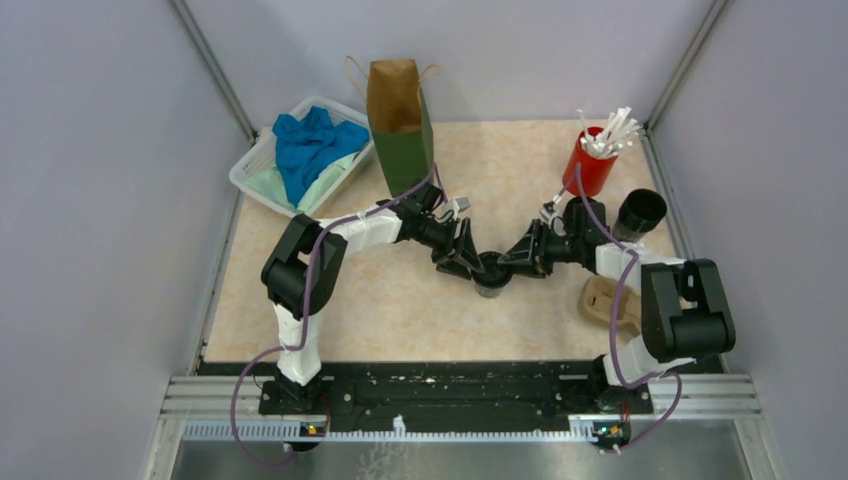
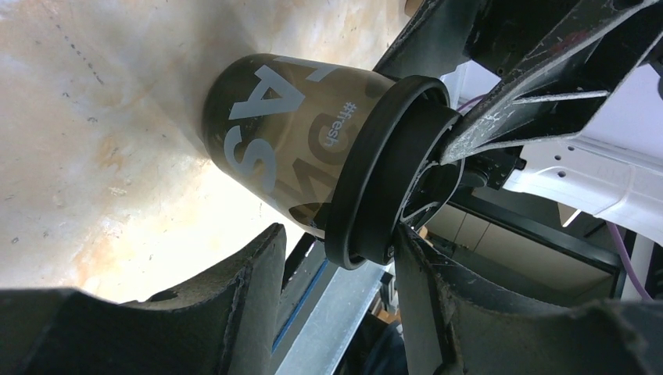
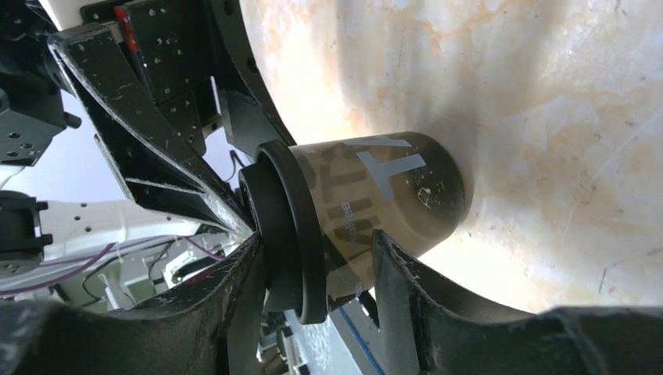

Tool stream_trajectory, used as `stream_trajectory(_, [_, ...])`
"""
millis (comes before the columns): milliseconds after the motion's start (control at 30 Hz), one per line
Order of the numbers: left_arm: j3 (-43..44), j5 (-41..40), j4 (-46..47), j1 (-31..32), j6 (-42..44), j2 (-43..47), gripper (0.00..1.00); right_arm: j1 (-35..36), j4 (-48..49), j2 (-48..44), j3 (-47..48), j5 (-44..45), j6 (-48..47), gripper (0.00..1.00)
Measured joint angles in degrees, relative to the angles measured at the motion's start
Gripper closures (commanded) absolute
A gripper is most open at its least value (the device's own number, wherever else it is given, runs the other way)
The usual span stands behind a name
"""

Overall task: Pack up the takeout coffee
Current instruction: Close the cup lid on the coffee cup.

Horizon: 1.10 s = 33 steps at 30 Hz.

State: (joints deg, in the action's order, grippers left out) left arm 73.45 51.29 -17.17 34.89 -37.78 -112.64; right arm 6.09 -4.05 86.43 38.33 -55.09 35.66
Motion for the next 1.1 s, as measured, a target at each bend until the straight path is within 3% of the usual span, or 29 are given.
stream_trajectory(300, [-0.28, 0.15, 0.11, 0.09, 0.15, 0.02, 0.43, -1.09, 16.61, 1.86, -6.36, -4.39, 6.67, 0.6])
stream_trajectory(433, [-0.72, 0.04, 0.37, 0.15, 0.13, 0.39, 0.43, -1.2, 20.7, 1.9, -7.96, -4.74, 8.11, 0.49])
stream_trajectory(567, [-0.98, -0.48, 0.59, 0.17, 0.17, 0.79, 0.43, -0.96, 14.88, 1.09, -5.84, -2.6, 5.2, 0.38])
stream_trajectory(700, [-1.2, -0.57, 0.72, 0.17, 0.09, 0.87, 0.43, -0.61, 4.13, -2.03, -3.41, 1.14, 1.22, 0.38])
stream_trajectory(767, [-1.2, -0.63, 0.92, 0.17, 0.04, 0.87, 0.43, -0.57, 0.09, -3.72, -2.69, 2.16, -0.2, 0.43])
stream_trajectory(933, [-1.2, -0.66, 1.14, 0.35, -0.02, 0.87, 0.43, -0.57, -4.42, -6.45, -2.64, 2.73, -1.09, 0.46])
stream_trajectory(1100, [-1.14, -0.7, 1.11, 0.35, -0.02, 0.87, 0.43, -0.37, -4.46, -6.49, -3.19, 2.6, -0.42, 0.3])
